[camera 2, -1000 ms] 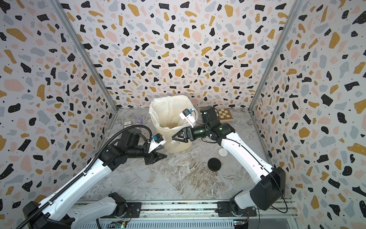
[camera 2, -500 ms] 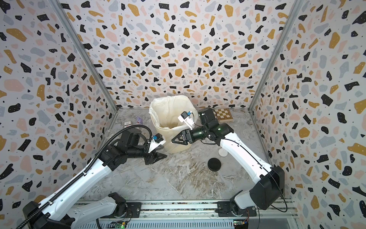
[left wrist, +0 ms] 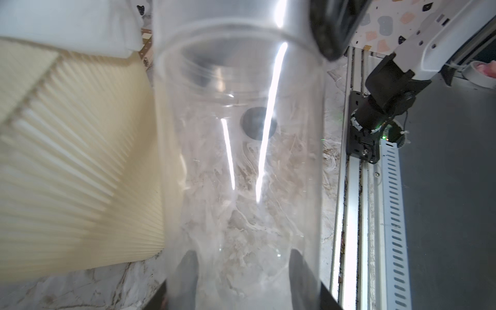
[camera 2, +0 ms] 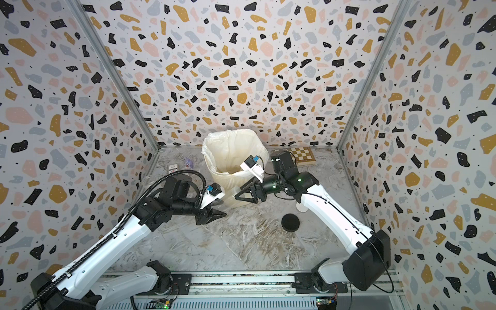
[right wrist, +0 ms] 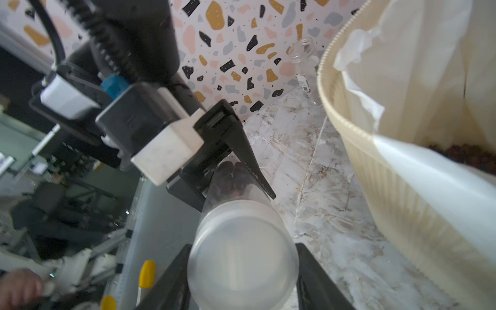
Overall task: Empty the moldy dried flower tea in the jars
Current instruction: Unscrew the lid from the jar.
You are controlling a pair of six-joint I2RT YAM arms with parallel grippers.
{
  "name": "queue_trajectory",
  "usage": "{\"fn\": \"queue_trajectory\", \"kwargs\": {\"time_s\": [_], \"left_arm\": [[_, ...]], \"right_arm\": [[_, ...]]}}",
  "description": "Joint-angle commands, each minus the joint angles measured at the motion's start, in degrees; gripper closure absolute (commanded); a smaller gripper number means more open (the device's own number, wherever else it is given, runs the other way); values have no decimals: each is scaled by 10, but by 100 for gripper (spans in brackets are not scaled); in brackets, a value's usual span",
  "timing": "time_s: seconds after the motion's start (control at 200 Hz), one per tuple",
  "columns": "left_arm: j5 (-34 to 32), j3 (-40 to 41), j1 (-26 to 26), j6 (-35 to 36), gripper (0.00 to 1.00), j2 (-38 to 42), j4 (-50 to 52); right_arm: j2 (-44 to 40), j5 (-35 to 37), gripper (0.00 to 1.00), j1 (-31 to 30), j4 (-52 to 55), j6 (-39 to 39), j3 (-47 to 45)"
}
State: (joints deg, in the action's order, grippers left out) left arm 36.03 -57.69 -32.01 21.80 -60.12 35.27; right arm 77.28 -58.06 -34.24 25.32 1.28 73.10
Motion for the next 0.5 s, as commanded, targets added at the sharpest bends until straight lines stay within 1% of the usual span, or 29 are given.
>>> {"fn": "queue_trajectory", "kwargs": {"time_s": [0.0, 0.07, 0.145, 0.265, 0.305, 0.345, 0.415, 0.496], "left_arm": [[70, -23, -2, 2, 57, 7, 12], [96, -31, -2, 3, 57, 3, 29], [114, -37, -2, 5, 57, -1, 43], [131, -42, -2, 5, 57, -6, 58], [133, -43, -2, 5, 57, -8, 61], [131, -43, -2, 5, 57, -9, 64], [121, -43, -2, 6, 57, -9, 63], [105, -40, -2, 9, 57, -9, 62]], "right_arm": [[-35, -49, 57, 0, -24, 204, -15], [-46, -79, 57, 2, -26, 266, -26], [-46, -104, 57, 7, -24, 312, -31], [-29, -142, 56, 9, 45, 392, -11], [-31, -146, 53, 10, 46, 392, -12], [-35, -146, 46, 9, 43, 388, -16], [-47, -139, 35, 9, 20, 353, -25], [-58, -131, 24, 12, 6, 308, -20]]}}
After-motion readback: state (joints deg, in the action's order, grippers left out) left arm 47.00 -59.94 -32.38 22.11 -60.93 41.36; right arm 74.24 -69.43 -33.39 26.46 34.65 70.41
